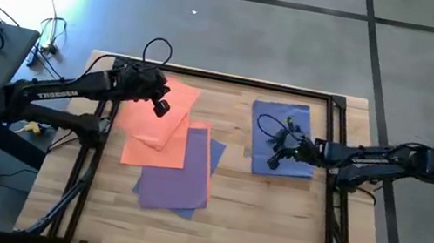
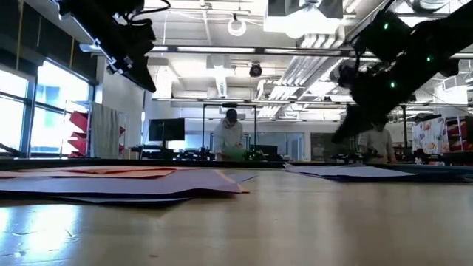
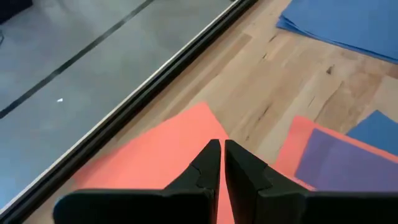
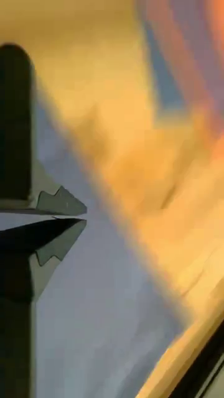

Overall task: Organize paper
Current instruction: Put the purple paper to the bottom right of the table

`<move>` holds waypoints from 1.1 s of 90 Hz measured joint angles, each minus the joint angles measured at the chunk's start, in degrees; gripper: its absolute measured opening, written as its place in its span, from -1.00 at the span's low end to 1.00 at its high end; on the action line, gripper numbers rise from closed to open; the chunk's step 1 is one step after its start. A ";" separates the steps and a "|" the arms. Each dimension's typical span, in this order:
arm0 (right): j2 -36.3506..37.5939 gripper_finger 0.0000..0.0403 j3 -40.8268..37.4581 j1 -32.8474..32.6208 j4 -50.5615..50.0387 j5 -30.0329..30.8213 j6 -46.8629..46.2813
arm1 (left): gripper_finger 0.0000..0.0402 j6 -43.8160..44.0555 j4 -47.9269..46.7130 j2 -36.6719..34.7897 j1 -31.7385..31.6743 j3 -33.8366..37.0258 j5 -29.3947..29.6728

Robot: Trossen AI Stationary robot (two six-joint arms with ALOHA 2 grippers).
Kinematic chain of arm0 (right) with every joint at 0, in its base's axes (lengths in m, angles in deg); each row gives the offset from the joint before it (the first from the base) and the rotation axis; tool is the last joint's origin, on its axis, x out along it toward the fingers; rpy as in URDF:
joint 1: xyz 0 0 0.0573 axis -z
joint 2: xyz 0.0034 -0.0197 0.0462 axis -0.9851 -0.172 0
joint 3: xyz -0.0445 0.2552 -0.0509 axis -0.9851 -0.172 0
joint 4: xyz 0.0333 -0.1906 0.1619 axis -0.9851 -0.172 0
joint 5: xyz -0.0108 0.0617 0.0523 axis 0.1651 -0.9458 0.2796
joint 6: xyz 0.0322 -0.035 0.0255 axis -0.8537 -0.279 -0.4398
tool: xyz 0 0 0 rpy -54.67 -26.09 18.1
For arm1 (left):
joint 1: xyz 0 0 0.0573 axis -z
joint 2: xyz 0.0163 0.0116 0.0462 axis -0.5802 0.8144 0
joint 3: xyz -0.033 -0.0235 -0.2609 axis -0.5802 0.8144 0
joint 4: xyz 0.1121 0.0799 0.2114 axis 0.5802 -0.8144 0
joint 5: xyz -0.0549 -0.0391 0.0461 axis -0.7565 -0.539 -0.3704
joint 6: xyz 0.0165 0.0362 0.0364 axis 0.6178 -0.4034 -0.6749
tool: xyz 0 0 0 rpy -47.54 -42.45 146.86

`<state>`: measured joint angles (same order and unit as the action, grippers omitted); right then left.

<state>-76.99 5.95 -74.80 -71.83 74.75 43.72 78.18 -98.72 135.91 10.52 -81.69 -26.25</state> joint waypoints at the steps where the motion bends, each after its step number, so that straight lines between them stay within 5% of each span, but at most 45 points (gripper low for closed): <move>1: -0.24 -0.91 0.02 -0.52 1.23 -0.66 0.86 | -1.00 0.18 -0.34 -0.22 0.07 0.00 0.08; 22: -10.36 -0.58 2.33 -12.54 15.95 -3.81 16.12 | -1.00 7.13 -4.56 -6.10 6.35 3.75 0.07; 39: -22.88 -0.28 10.36 -20.25 16.71 -2.47 26.60 | -1.00 20.65 3.45 -11.18 16.70 15.87 -0.85; 56: -34.89 -0.02 20.08 -25.82 16.52 -0.62 38.72 | -1.00 23.44 10.63 -10.10 25.08 21.64 -1.90; 79: -44.95 0.26 30.30 -29.84 16.13 1.65 46.36 | -1.00 24.06 10.93 -7.34 33.54 21.90 5.34; 99: -51.16 0.29 35.61 -30.65 14.85 3.96 49.69 | -1.00 26.82 11.19 -6.47 37.31 21.90 11.96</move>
<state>-128.14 41.56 -105.44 -56.98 78.71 93.41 104.99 -87.53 129.44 47.83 -59.79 -14.29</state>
